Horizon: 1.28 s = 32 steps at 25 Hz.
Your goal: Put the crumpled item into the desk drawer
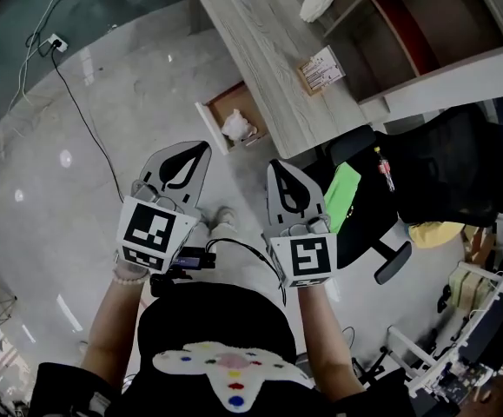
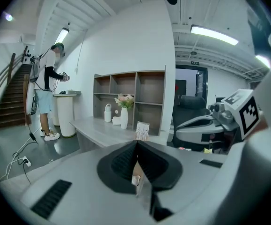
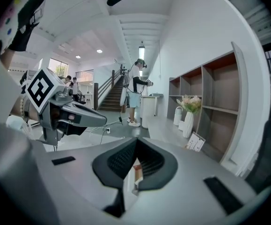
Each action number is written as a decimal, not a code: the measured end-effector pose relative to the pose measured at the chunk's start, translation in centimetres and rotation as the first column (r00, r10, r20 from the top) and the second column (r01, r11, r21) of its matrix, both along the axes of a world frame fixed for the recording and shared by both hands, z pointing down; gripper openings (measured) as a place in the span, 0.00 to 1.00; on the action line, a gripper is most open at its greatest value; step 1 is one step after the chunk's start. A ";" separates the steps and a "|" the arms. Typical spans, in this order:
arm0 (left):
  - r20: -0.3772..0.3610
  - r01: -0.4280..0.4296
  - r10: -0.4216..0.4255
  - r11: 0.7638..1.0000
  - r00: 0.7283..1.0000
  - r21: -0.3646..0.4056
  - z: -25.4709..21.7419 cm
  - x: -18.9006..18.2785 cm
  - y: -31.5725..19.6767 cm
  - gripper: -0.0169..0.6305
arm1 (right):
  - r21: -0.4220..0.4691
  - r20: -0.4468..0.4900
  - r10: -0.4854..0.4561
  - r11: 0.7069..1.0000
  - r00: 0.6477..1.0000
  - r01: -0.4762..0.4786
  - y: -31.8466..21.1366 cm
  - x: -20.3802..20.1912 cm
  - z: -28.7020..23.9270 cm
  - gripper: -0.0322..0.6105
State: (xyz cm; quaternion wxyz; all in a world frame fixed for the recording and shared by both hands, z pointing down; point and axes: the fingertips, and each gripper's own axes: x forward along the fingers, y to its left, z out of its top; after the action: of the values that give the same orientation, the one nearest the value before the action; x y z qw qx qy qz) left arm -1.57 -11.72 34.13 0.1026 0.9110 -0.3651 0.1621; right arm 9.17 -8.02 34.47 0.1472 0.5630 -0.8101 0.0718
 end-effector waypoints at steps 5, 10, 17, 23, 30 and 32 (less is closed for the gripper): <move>-0.013 0.024 -0.023 0.999 1.000 0.040 -2.4 -1.5 0.9 0.05 | 0.038 -0.007 -0.016 0.999 1.000 0.016 0.6 -0.6 -2.4 0.05; -0.021 0.045 -0.044 0.998 0.999 0.054 -3.3 -2.5 1.4 0.05 | 0.047 0.018 -0.034 0.998 0.999 0.033 0.8 -1.6 -4.1 0.05; -0.039 0.052 -0.050 0.997 0.998 0.054 -4.3 -3.2 2.4 0.05 | 0.080 0.057 -0.067 0.995 0.996 0.062 1.1 -3.0 -5.8 0.05; -0.041 0.029 -0.026 0.996 0.999 0.080 -5.1 -2.6 1.8 0.05 | 0.087 0.042 -0.081 0.993 0.996 0.077 0.7 -3.5 -6.0 0.05; -0.036 0.020 -0.018 0.997 0.999 0.072 -4.8 -2.6 1.1 0.05 | 0.068 0.023 -0.080 0.995 0.996 0.079 0.0 -3.6 -5.4 0.05; -0.037 0.021 -0.019 0.997 0.999 0.069 -4.6 -2.6 1.1 0.05 | 0.062 0.005 -0.079 0.995 0.997 0.078 0.0 -3.4 -5.0 0.05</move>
State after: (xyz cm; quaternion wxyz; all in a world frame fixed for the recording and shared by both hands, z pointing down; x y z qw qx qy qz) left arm -4.14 -10.62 29.48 0.0794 0.9131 -0.3776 0.1317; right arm 5.80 -8.07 29.44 0.1297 0.5348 -0.8339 0.0431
